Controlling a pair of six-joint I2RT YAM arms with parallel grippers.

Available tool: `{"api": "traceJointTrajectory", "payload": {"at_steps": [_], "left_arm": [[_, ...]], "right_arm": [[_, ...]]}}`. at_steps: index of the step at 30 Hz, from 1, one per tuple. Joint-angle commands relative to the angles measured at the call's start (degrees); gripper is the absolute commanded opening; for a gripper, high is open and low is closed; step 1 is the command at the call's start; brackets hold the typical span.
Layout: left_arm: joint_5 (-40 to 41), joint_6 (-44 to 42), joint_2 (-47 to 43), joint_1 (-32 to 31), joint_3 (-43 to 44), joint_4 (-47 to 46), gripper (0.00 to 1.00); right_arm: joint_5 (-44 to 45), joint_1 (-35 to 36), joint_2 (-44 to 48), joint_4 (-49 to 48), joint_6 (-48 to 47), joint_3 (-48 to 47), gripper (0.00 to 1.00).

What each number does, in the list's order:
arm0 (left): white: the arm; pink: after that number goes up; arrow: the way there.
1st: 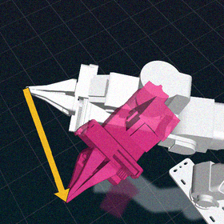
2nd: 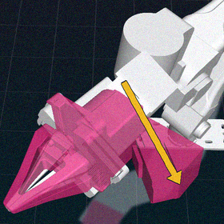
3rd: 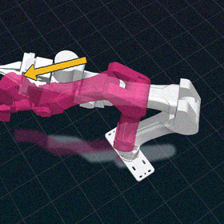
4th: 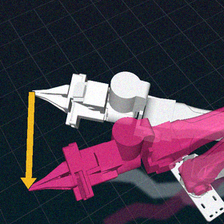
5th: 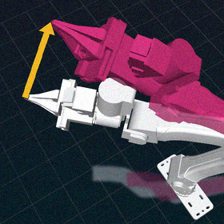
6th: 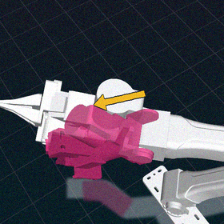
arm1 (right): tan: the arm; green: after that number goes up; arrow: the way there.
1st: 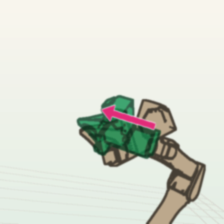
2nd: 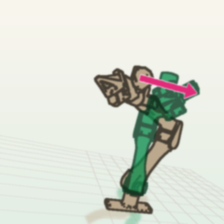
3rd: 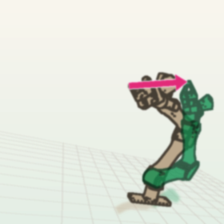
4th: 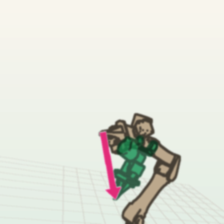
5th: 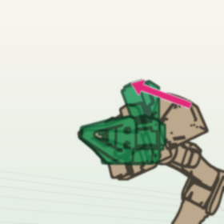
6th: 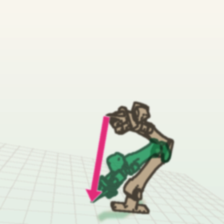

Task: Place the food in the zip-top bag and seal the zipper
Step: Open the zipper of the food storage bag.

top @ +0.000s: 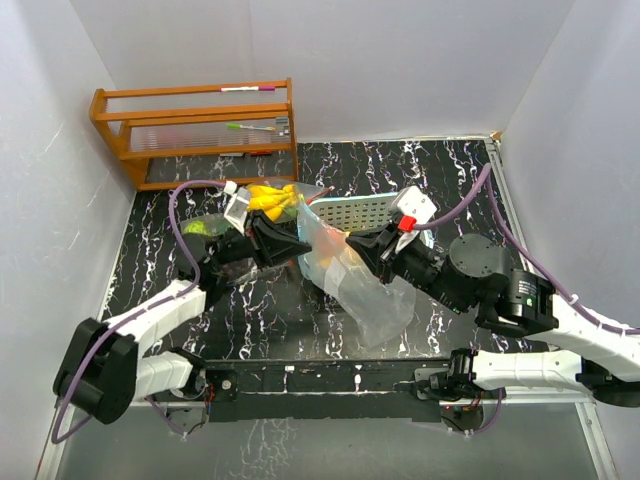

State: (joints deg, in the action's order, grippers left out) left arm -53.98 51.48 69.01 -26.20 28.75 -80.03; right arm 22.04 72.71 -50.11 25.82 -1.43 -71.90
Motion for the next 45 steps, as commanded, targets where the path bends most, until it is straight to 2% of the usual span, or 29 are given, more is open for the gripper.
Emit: {"api": "traceJointTrajectory", "payload": {"at_steps": [1,3,5,7,10,13,17,20,23,26,30,33,38,41,45], "left_arm": [[-0.1,-17.1,-7.5,-0.3,8.5,33.4,0.00],[4.7,-30.4,-10.8,-0.3,16.5,59.1,0.00],[7.3,-40.8,-13.4,-0.3,21.2,73.6,0.00],[11.1,-47.7,-16.2,-0.3,24.6,82.1,0.00],[18.1,-54.3,-20.8,-0.3,27.9,87.6,0.00],[26.7,-61.3,-24.2,-0.3,32.4,93.0,0.00],[39.2,-66.1,-23.5,-0.3,40.3,100.4,0.00],[42.7,-72.0,-22.0,-0.3,43.9,105.6,0.00],[47.1,-79.3,-21.7,-0.3,43.8,109.6,0.00],[50.6,-89.9,-22.1,-0.3,42.3,114.5,0.00],[58.6,-93.5,-22.4,-0.3,42.3,115.7,0.00],[56.0,-96.0,-21.7,-0.3,43.1,119.8,0.00],[37.3,-100.2,-22.6,-0.4,40.1,123.8,0.00],[27.9,-102.5,-22.9,-0.4,38.2,125.5,0.00],[19.9,-104.0,-23.7,-0.4,34.2,125.6,0.00]], "right_arm": [[7.4,0.2,1.4,-1.1,1.8,-2.9,0.16],[10.7,0.2,2.1,0.8,3.3,-2.7,0.23],[12.8,0.2,3.2,2.4,4.6,-2.3,0.37],[14.2,0.2,4.4,2.8,5.3,-1.4,0.49],[16.4,0.2,5.4,2.2,5.9,-0.1,0.59],[17.3,0.2,5.2,2.1,6.5,-0.1,0.61],[17.6,0.2,4.1,2.6,7.2,-0.3,0.62],[18.7,0.2,3.2,3.1,8.3,-0.4,0.63],[19.2,0.2,2.7,3.5,9.2,-0.4,0.63],[19.0,0.2,2.6,3.9,9.7,-0.6,0.63],[19.0,0.2,2.8,5.0,10.3,-0.8,0.63],[18.8,0.2,2.9,5.4,10.8,-0.5,0.63],[17.2,0.2,1.9,5.3,10.7,-0.6,0.63],[16.3,0.2,0.7,5.0,10.7,-0.9,0.72],[16.1,0.2,-1.7,3.8,12.1,-1.0,0.79]]}}
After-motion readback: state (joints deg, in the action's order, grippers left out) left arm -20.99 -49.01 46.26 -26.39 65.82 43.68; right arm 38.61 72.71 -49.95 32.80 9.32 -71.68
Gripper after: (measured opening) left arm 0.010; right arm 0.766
